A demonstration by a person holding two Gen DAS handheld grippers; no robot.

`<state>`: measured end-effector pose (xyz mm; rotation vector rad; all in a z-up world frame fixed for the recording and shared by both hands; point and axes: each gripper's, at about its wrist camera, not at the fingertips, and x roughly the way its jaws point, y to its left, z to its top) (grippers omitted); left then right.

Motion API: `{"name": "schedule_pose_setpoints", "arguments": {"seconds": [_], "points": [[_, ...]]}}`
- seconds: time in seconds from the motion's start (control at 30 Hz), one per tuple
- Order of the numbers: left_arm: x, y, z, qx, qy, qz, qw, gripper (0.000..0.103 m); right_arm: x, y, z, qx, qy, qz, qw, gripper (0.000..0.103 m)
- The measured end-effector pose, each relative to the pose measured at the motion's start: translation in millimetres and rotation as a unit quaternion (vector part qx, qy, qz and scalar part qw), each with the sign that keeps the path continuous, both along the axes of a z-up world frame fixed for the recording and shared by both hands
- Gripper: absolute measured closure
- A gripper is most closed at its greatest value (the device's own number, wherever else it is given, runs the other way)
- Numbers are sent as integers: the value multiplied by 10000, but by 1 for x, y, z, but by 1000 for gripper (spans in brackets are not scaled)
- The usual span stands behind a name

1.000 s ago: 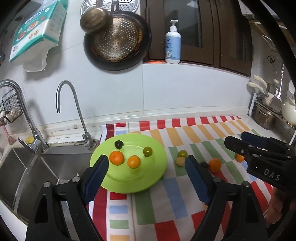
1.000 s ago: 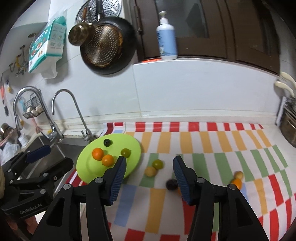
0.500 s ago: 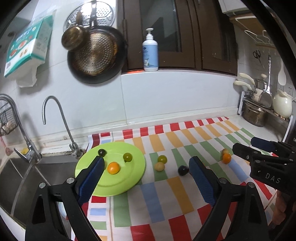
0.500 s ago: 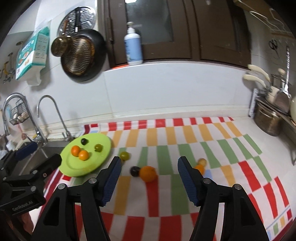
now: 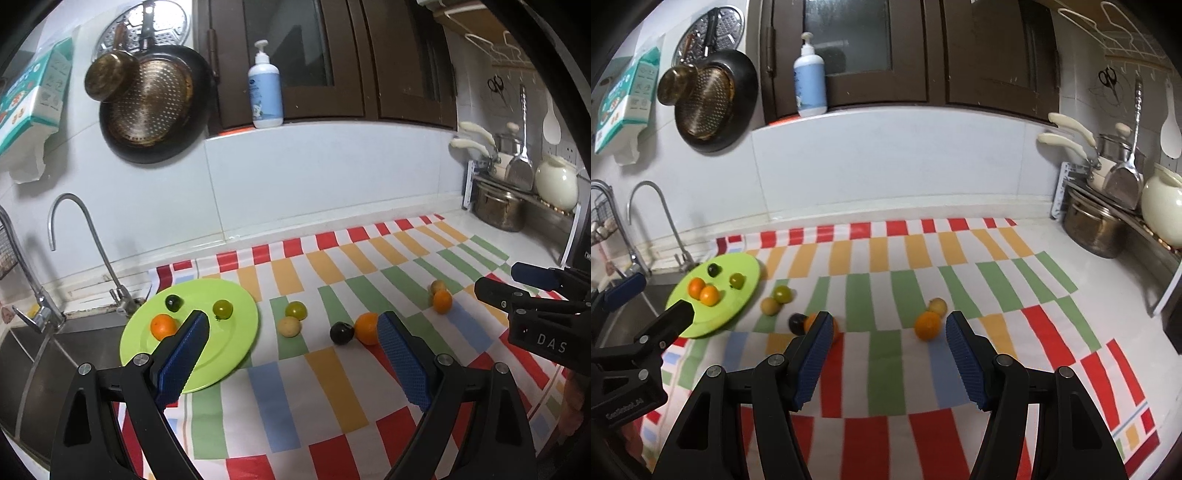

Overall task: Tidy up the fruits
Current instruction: 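Move the left gripper toward a dark plum while the right gripper approaches an orange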

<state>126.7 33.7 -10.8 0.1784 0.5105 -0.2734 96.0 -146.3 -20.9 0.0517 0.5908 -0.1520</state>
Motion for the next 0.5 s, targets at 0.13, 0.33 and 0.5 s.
{"name": "schedule_pose_setpoints", "arguments": {"seconds": [0.13,0.33,0.5], "points": [[6,-7,-8,88,20,-96,9999,13,6,-5,-8,22,116,-64,9999,39],[18,-14,-25,305,172,-312,9989,20,17,-14,-20,59,205,-217,9995,39],[33,-19,-43,446,441,-493,9968,31,29,-19,-33,116,396,-342,9986,39]]}}
